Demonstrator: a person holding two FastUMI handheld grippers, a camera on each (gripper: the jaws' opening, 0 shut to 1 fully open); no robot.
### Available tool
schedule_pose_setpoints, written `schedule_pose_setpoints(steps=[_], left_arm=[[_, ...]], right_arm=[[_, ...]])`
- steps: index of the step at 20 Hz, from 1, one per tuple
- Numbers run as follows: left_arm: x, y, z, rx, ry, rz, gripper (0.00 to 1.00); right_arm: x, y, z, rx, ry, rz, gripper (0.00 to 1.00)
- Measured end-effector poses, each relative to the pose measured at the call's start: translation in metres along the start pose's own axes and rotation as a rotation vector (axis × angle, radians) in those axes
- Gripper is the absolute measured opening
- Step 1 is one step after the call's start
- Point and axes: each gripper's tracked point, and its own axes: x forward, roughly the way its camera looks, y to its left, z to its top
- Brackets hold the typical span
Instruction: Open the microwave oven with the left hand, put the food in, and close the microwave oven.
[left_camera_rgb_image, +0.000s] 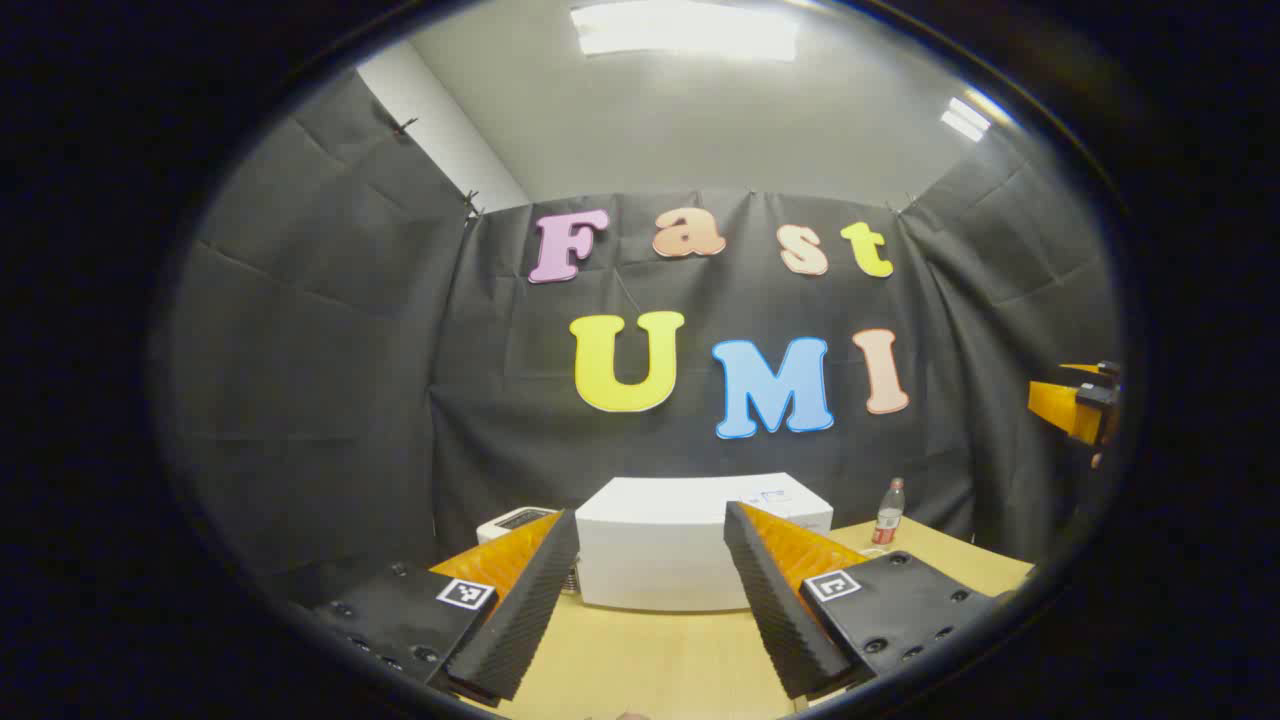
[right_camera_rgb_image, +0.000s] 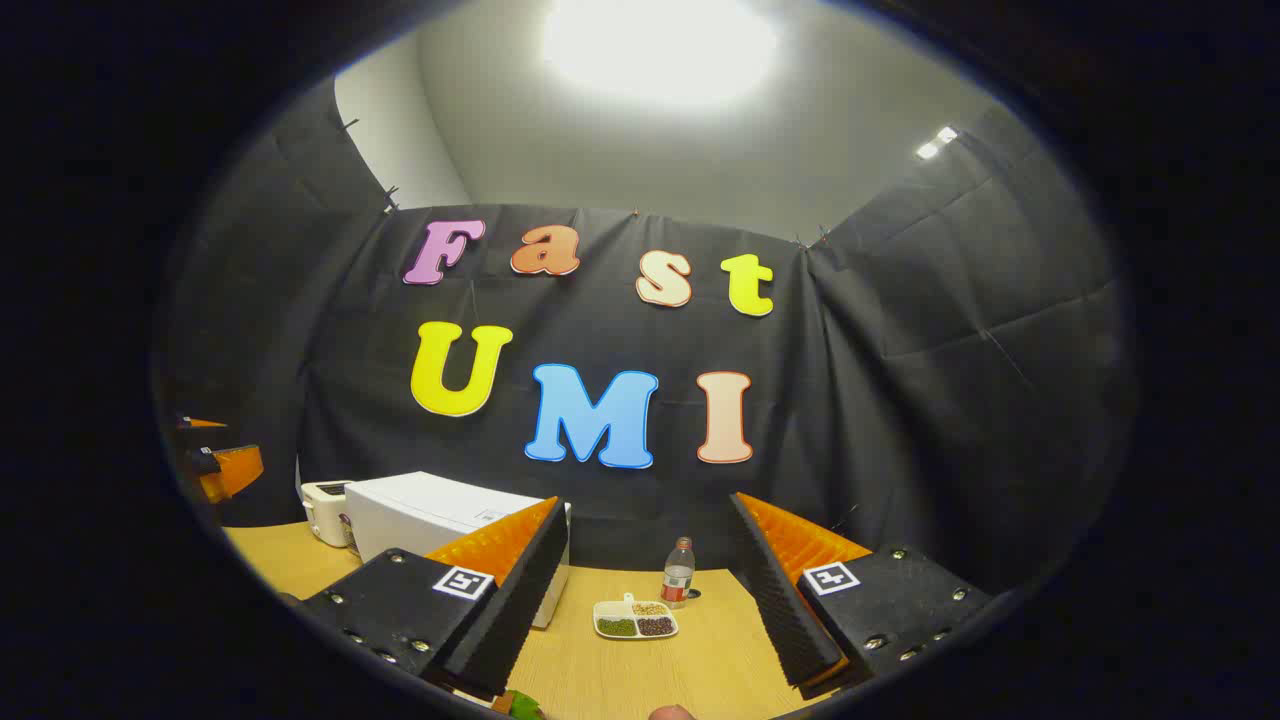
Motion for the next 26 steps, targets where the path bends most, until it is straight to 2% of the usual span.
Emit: schedule_pose_setpoints(steps=[6, 8, 9, 11, 12, 13, 15, 16, 18, 19, 21, 22, 23, 25, 26], left_arm=[[-0.006, -0.017, 0.005, 0.024, -0.01, 0.001, 0.9], [-0.007, -0.022, 0.009, 0.028, -0.018, 0.011, 1.0], [-0.005, -0.026, 0.011, 0.027, -0.023, 0.014, 1.0], [-0.006, -0.036, 0.013, 0.028, -0.03, 0.017, 0.94], [-0.005, -0.04, 0.013, 0.034, -0.034, 0.018, 0.96], [-0.004, -0.045, 0.014, 0.04, -0.038, 0.019, 0.93], [0.002, -0.054, 0.013, 0.049, -0.045, 0.015, 0.98], [0.009, -0.058, 0.011, 0.051, -0.048, 0.011, 1.0], [0.022, -0.064, 0.009, 0.057, -0.05, 0.001, 0.97], [0.033, -0.066, 0.005, 0.059, -0.049, -0.008, 1.0], [0.055, -0.072, -0.004, 0.062, -0.045, -0.024, 0.97], [0.067, -0.075, -0.01, 0.06, -0.047, -0.037, 1.0], [0.081, -0.08, -0.013, 0.056, -0.055, -0.055, 0.97], [0.109, -0.091, -0.027, 0.045, -0.047, -0.103, 0.97], [0.123, -0.098, -0.035, 0.043, -0.04, -0.129, 1.0]], right_arm=[[0.001, -0.008, -0.006, -0.007, -0.002, 0.017, 0.96], [0.002, -0.012, -0.008, -0.013, -0.005, 0.029, 0.96], [0.004, -0.014, -0.008, -0.016, -0.006, 0.034, 0.96], [0.006, -0.018, -0.009, -0.014, -0.01, 0.047, 0.96], [0.006, -0.02, -0.011, -0.01, -0.01, 0.056, 0.96], [0.007, -0.021, -0.014, -0.006, -0.009, 0.068, 0.96], [0.009, -0.02, -0.019, -0.005, -0.006, 0.091, 0.96], [0.011, -0.021, -0.022, -0.005, -0.003, 0.096, 0.96], [0.015, -0.019, -0.03, 0.003, 0.017, 0.1, 0.96], [0.016, -0.017, -0.032, 0.013, 0.025, 0.102, 0.96], [0.021, -0.011, -0.035, 0.019, 0.038, 0.104, 0.97], [0.025, -0.008, -0.037, 0.014, 0.039, 0.102, 0.97], [0.03, -0.007, -0.037, 0.004, 0.036, 0.092, 0.96], [0.039, -0.009, -0.038, -0.012, 0.042, 0.05, 0.97], [0.044, -0.005, -0.037, -0.012, 0.039, 0.038, 0.97]])
